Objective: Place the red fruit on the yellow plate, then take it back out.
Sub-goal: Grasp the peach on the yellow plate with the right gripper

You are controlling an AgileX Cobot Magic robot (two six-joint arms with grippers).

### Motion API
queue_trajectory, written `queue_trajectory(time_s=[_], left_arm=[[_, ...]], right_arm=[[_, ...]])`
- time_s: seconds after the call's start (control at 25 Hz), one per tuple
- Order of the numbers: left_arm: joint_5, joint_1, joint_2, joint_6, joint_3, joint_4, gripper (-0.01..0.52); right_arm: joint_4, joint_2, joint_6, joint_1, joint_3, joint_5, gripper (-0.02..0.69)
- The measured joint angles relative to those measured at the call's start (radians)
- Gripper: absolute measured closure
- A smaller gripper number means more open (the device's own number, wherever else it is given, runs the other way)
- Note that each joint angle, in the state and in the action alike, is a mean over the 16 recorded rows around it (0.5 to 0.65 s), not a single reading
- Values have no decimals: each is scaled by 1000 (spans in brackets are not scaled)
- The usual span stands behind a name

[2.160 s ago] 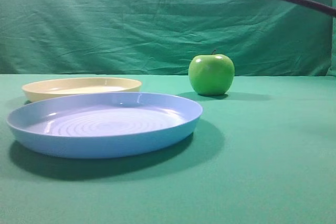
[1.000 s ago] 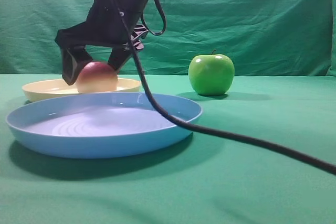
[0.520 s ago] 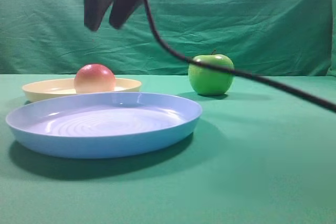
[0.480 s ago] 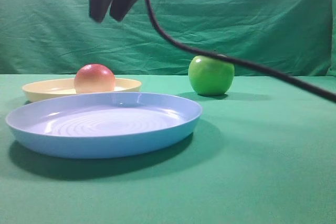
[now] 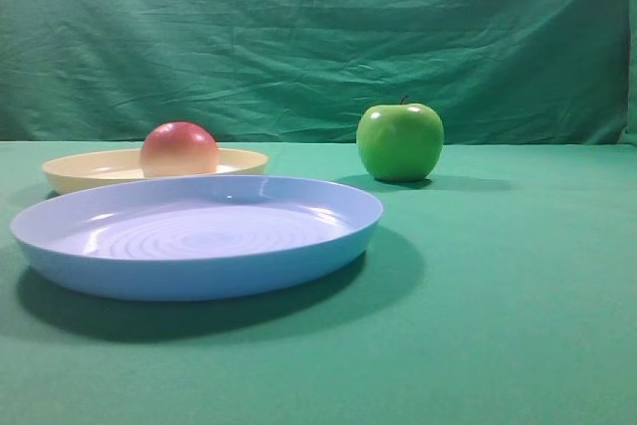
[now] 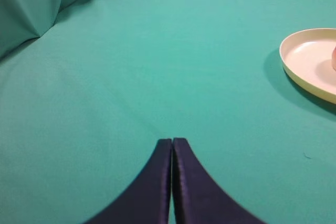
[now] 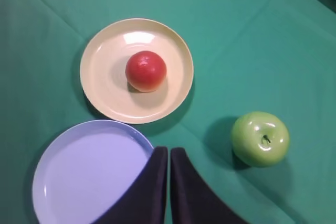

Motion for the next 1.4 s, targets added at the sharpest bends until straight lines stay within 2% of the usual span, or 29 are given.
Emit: queue_trajectory(time_s=[0.44, 0.72, 1.04, 1.4], left_arm=[[0, 0, 0, 0, 0, 0, 514], [0, 0, 0, 0, 0, 0, 514], [0, 0, 0, 0, 0, 0, 514], [0, 0, 0, 0, 0, 0, 514]], right_arm=[[-44, -198, 6, 0, 3, 32, 665], [-95, -335, 7, -13, 73, -33, 665], [-92, -564, 9, -86, 329, -196, 665], [-19, -875, 12, -284, 727, -376, 665]])
